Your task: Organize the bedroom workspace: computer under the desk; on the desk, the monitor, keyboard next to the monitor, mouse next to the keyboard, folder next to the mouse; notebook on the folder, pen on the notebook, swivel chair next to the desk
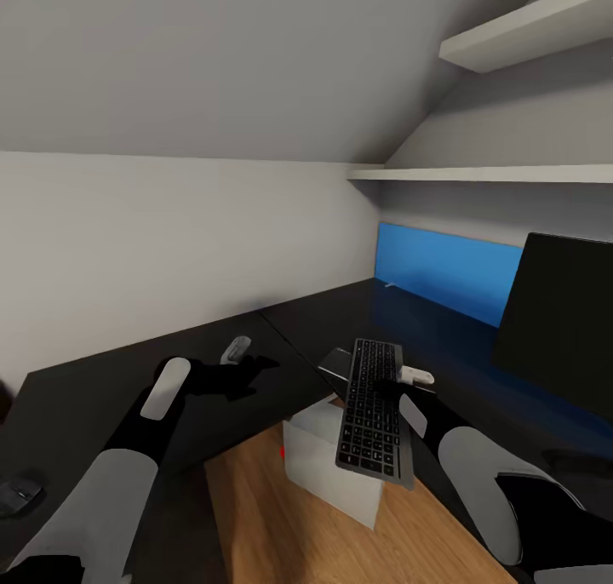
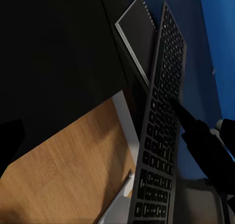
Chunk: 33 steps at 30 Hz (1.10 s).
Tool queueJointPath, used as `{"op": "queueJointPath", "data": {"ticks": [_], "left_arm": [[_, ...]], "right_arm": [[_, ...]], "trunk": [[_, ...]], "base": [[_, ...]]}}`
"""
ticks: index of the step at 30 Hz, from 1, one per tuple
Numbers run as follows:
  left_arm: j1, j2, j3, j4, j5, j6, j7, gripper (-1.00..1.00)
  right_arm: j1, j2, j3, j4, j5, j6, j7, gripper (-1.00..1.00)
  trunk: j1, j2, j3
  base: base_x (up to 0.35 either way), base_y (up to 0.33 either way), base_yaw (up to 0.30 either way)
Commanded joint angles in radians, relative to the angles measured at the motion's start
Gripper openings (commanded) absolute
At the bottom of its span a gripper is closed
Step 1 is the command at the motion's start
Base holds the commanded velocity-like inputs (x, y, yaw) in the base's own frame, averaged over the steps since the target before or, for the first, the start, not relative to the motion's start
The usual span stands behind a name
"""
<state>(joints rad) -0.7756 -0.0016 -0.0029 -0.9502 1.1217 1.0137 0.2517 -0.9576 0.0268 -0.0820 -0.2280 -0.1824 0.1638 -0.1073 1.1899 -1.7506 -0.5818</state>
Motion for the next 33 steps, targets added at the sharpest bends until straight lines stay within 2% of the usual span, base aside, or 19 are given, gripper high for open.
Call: {"op": "queueJointPath", "data": {"ticks": [1, 11, 33], "left_arm": [[-0.001, 0.0, 0.0, -0.001, 0.01, 0.002, 0.011, 1.0], [-0.001, 0.007, -0.001, -0.001, 0.01, 0.002, 0.011, 1.0], [-0.001, 0.004, -0.005, -0.002, 0.006, -0.004, 0.021, 1.0]], "right_arm": [[0.0, 0.001, -0.005, 0.033, -0.003, 0.005, -0.003, 1.0], [0.0, 0.0, -0.005, 0.032, -0.003, 0.005, -0.003, 1.0], [0.0, -0.003, -0.007, 0.029, -0.005, 0.005, 0.001, 1.0]], "trunk": [[0.0, 0.0, -0.001], [0.0, 0.0, -0.001], [-0.084, 0.154, 0.068]], "base": [[0.0, 0.0, 0.0], [0.0, 0.0, 0.0], [-0.009, 0.0, 0.0]]}}
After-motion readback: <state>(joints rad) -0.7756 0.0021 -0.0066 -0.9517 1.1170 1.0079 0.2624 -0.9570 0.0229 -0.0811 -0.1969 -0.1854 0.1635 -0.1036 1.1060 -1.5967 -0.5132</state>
